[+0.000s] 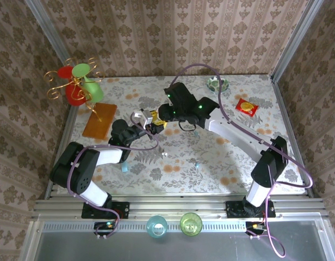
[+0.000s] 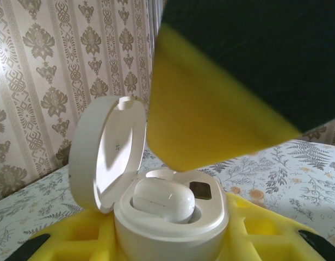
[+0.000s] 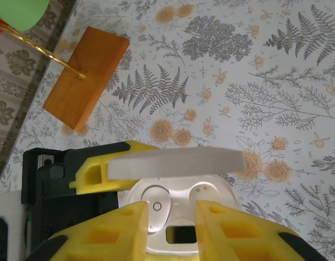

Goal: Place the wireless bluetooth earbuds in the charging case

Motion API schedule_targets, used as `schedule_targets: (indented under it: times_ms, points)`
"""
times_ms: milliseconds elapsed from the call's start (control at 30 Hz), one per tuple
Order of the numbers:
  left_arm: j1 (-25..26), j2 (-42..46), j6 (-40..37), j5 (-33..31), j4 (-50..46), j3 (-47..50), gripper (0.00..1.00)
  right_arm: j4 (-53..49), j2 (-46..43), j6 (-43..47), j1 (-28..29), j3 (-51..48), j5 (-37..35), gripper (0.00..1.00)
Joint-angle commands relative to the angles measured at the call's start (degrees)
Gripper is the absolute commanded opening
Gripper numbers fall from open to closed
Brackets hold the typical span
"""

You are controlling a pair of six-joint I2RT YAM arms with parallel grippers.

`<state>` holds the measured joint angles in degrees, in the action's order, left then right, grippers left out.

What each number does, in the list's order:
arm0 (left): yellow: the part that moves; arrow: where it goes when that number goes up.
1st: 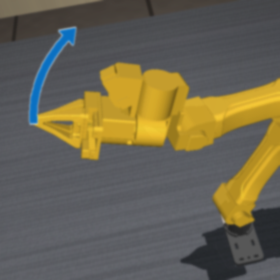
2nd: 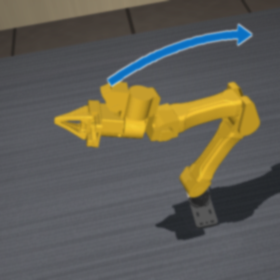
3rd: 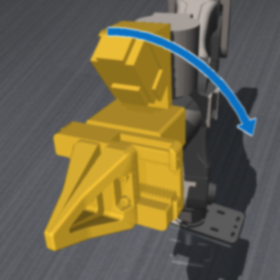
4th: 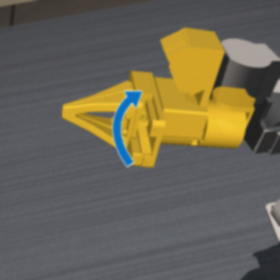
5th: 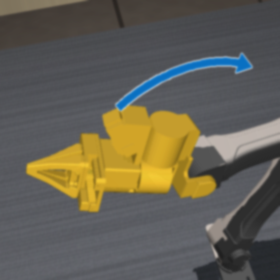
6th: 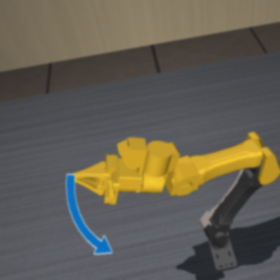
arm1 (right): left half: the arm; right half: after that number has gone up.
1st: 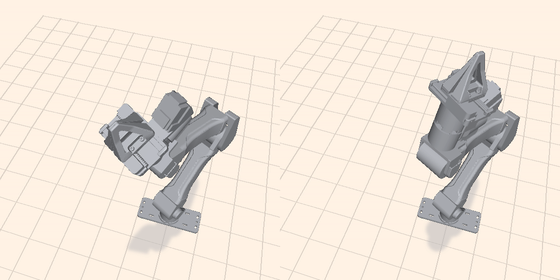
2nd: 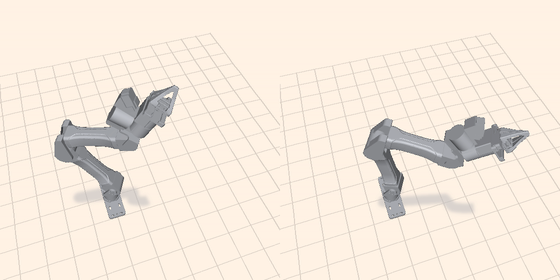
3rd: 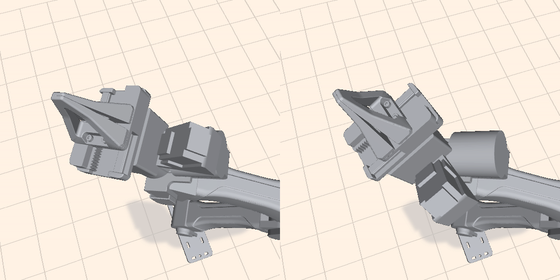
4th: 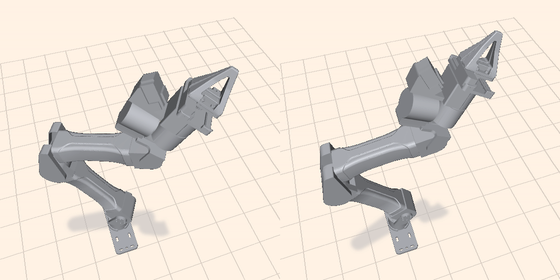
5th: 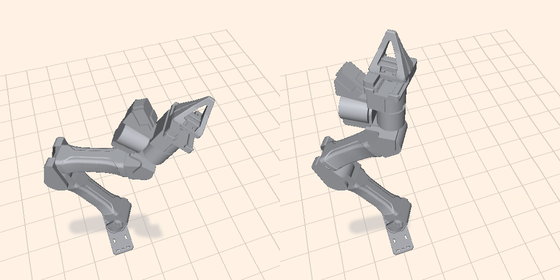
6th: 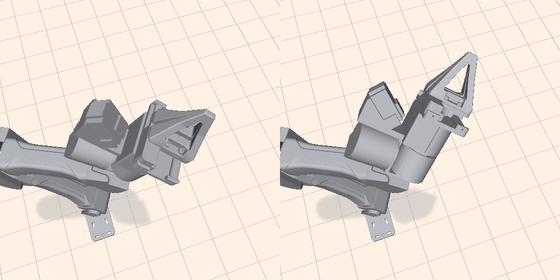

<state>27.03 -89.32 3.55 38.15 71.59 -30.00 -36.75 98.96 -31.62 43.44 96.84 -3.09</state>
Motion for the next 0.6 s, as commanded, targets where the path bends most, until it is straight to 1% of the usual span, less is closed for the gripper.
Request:
schedule_targets:
  times_ms: [0, 67, 300, 567]
  points:
    - [0.30, -0.65, -2.11, 1.19, 2.25, 0.56, 0.28, -3.18, 1.39, 0.54, 0.37, 3.06, -1.40, 0.27]
    - [0.26, -0.55, -2.11, 1.62, 2.24, 0.38, 0.28, -3.34, 1.98, 0.78, 0.34, 3.56, -1.13, 0.25]
    - [0.26, -0.36, -1.77, 2.21, 2.24, -0.06, 0.28, -3.88, 3.50, 0.84, 0.40, 4.32, 1.40, 0.23]
    - [0.18, 0.32, -1.11, 2.34, 2.24, -0.24, 0.28, -5.00, 4.35, 1.49, 0.36, 4.47, 2.74, 0.22]
